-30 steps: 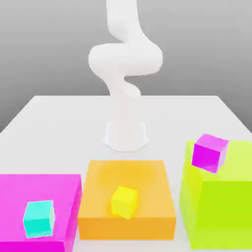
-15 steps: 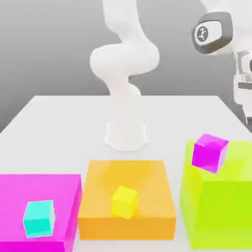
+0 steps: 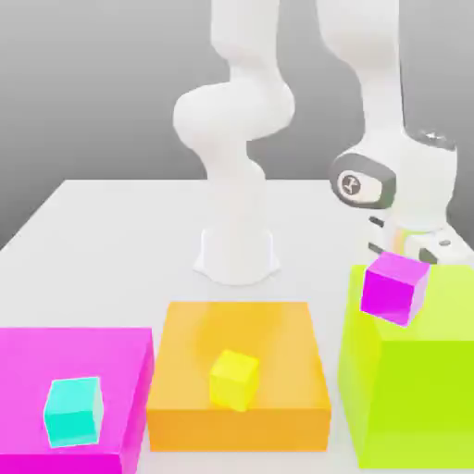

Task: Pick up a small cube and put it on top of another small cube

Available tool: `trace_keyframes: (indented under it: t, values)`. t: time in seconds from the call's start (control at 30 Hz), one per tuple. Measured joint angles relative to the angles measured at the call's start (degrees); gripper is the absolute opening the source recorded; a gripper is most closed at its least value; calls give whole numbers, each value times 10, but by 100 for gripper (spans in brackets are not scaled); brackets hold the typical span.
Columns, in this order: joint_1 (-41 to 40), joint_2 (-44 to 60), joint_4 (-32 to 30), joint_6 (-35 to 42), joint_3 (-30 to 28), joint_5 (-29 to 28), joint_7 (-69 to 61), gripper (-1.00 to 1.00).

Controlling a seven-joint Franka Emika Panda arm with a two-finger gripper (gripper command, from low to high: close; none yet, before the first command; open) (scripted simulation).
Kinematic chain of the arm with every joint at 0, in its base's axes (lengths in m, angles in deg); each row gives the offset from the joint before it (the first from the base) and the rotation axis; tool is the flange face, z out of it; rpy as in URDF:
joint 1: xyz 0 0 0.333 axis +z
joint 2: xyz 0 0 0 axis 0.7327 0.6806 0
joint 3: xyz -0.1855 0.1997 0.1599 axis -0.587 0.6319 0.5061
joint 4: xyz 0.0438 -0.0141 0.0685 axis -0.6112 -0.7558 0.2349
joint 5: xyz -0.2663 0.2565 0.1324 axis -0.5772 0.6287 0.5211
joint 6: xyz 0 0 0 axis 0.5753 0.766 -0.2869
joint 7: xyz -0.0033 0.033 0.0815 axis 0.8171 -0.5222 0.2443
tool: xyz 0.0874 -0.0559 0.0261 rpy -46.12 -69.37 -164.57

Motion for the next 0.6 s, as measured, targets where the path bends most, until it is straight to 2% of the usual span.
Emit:
trace_keyframes:
  t: [0.03,0.07,0.33,0.47,0.6]
  values:
    - [11,20,4,-17,-12,-3,3,0]
    - [18,34,6,-28,-19,-4,4,-100]
    - [13,20,4,-15,-13,-2,2,-100]
    - [-3,-57,-12,46,13,39,-29,-100]
    - [-16,-124,-23,117,15,97,-48,-100]
